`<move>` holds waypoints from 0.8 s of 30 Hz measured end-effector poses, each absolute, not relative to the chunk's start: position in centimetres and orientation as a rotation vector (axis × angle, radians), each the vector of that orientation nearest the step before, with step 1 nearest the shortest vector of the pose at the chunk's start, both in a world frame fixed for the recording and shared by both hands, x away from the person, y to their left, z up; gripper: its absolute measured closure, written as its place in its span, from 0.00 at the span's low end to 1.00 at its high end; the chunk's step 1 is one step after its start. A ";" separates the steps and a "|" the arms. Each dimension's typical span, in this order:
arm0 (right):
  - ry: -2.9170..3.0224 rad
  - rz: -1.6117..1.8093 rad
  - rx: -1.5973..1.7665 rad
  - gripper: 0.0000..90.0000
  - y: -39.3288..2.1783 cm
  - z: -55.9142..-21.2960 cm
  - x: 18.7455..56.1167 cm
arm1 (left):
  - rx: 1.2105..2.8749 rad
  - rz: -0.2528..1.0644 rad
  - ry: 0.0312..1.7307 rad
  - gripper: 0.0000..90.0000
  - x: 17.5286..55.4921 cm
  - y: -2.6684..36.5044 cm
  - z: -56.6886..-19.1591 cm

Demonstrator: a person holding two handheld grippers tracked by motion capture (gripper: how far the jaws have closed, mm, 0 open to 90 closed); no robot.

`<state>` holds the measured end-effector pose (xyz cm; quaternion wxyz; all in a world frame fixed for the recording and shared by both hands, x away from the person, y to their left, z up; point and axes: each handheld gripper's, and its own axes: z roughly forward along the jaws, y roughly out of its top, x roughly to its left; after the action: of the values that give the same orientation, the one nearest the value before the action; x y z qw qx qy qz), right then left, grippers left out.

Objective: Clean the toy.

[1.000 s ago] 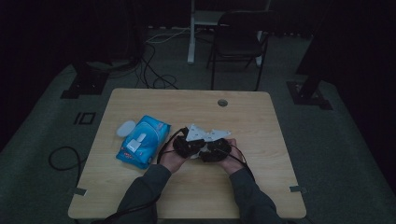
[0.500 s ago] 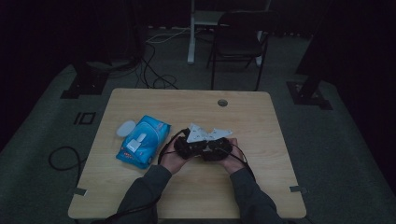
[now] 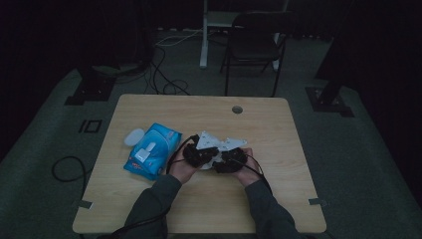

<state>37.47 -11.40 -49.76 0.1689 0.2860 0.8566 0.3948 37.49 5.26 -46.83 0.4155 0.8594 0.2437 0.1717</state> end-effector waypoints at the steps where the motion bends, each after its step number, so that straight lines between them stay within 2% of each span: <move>1: 2.434 1.124 0.815 0.38 -11.4 -49.8 37.4 | 2.156 0.434 0.620 0.96 37.6 5.4 -46.8; 24: 2.445 1.122 0.783 0.38 -11.1 -49.5 37.1 | 2.143 0.461 0.665 0.96 38.9 6.0 -46.5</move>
<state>37.08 -11.13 -49.55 0.1689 0.2756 0.8602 0.3946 38.86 6.00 -46.47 0.4128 0.8522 0.2643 0.1832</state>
